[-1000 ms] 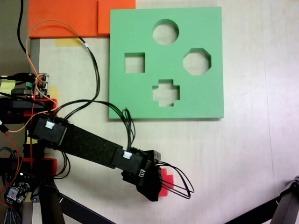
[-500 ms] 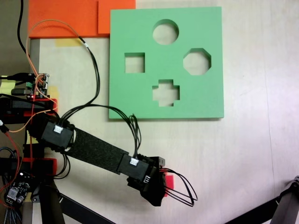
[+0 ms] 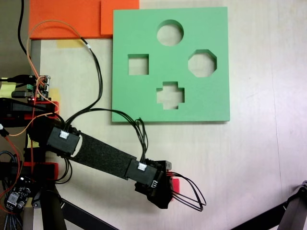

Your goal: Put the cross columnar block into the corresponding hole

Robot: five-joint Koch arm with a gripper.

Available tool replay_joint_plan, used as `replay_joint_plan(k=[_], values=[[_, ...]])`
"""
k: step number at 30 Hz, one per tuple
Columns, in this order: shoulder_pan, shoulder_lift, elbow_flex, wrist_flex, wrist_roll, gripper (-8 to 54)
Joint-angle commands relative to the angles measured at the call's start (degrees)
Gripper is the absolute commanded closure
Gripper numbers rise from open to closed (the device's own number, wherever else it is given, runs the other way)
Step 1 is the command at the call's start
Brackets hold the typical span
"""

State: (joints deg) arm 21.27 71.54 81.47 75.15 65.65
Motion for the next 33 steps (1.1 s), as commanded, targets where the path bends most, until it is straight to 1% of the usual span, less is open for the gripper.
replay_joint_plan(k=[1,3,4,6,8,12,15,18,25,33], values=[[-1.8,4.7,0.5,7.7,2.4,17.8],[-6.2,12.5,0.5,12.7,7.8,22.9],[-8.0,15.4,0.5,13.6,10.2,24.1],[-13.2,20.9,0.5,15.0,16.4,24.1],[-21.6,25.8,0.4,15.3,25.6,24.1],[-34.3,26.6,-2.1,13.5,37.1,24.1],[-41.2,24.6,-2.1,8.4,43.2,24.1],[-45.3,22.0,-2.1,3.8,44.6,24.1],[-47.5,18.4,-1.4,-4.8,42.9,23.6],[-47.7,15.4,-1.6,-7.1,45.1,23.6]])
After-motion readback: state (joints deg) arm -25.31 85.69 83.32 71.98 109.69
